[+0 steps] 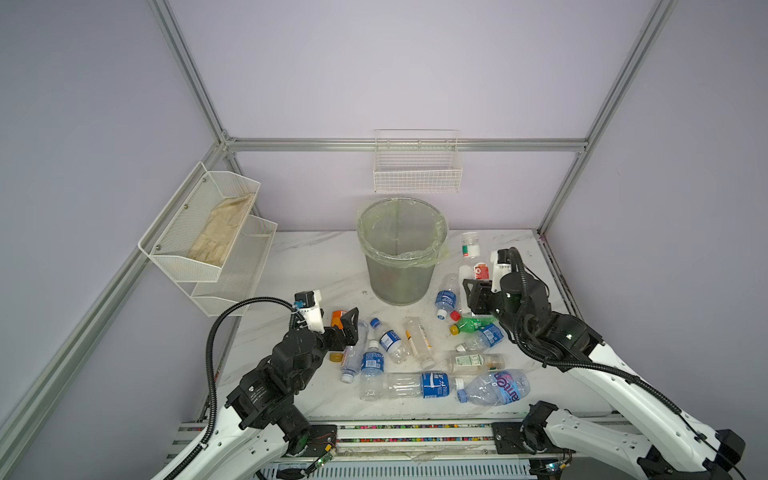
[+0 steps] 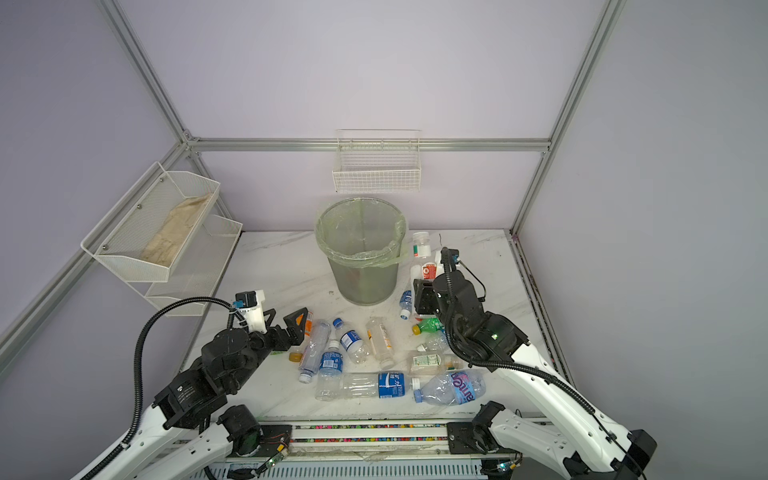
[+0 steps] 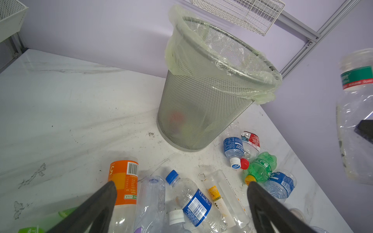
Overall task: Throw the plastic bottles in the bin
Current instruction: Pick up the plastic bottle from the center of the table, then throw the plastic bottle into the trash bin.
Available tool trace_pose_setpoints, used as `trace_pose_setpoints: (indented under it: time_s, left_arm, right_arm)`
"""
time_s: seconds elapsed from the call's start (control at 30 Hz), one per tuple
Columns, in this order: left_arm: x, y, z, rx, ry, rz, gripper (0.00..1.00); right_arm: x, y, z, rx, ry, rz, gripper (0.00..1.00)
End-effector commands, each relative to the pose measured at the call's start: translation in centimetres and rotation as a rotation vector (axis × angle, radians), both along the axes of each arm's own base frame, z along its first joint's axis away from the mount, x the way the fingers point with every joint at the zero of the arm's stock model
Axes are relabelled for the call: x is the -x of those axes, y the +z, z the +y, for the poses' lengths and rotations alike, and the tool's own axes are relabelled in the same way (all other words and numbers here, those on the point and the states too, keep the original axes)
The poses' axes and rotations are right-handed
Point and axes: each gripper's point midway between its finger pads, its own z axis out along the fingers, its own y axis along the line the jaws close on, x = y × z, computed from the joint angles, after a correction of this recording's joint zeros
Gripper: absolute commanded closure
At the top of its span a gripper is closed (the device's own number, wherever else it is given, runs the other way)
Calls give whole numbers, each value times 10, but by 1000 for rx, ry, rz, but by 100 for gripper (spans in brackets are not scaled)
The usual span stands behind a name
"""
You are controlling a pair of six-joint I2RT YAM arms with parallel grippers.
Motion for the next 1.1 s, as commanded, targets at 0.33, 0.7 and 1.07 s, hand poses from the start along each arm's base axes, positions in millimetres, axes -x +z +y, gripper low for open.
trace_pose_setpoints:
  time_s: [0.33,0.7,1.07]
  left_arm:
    - [2,4,-6,3,-31,-11,1]
    - [1,1,-6,-2,-30,-5,1]
    - [5,5,-6,17,-38,-16,1]
  right_arm:
    - [-22,139,38,-43,133,-316,57]
    - [-57,148,94,-27,249,-315,53]
    - [-129,92,155,99,257,-188,16]
